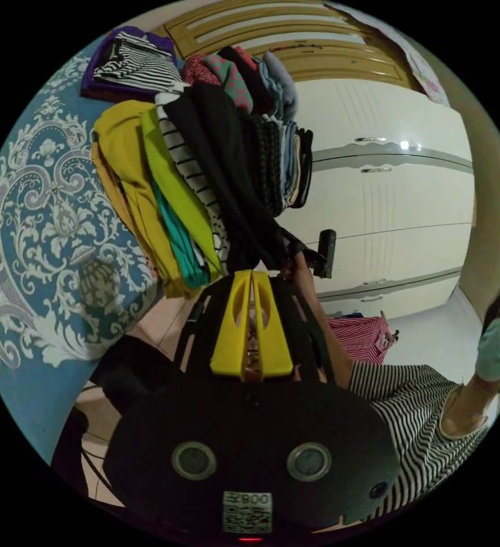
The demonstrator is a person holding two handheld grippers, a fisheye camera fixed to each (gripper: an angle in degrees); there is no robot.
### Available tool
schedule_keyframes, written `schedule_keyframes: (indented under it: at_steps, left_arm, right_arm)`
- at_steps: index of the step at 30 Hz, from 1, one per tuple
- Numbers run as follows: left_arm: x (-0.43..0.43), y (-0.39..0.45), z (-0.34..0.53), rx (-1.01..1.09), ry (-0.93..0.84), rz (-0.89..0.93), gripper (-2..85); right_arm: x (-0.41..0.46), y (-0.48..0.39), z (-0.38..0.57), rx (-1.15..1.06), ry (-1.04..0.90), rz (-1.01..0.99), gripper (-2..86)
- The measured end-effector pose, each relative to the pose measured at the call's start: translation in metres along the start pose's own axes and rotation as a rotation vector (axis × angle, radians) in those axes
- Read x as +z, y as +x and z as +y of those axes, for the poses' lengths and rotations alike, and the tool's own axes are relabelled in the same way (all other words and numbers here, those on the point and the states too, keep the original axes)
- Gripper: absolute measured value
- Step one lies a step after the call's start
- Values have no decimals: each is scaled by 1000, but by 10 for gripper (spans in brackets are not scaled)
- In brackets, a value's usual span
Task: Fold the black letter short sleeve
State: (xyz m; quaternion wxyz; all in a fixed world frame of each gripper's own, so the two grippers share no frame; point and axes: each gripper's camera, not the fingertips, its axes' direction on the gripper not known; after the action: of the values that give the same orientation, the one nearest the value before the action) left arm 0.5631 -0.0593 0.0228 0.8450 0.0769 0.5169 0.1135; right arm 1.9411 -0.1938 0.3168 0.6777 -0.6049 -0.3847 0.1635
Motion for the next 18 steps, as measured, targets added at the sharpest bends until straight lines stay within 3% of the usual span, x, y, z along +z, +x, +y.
schedule_keyframes:
  at_steps: [4,6,8,16,18]
  left_arm:
    - [-46,-1,39,10,51,10,3]
    - [-66,0,58,26,80,33,3]
    - [-87,2,77,44,132,73,3]
    - [-173,31,144,170,286,21,3]
    - [-190,32,157,184,288,31,3]
  right_arm:
    - [-58,-18,22,6,273,-243,0]
    - [-92,-34,36,-37,441,-485,1]
    - [-108,-50,45,-74,500,-620,1]
    - [-137,-137,88,-203,463,-776,1]
    - [-154,-154,101,-224,499,-893,1]
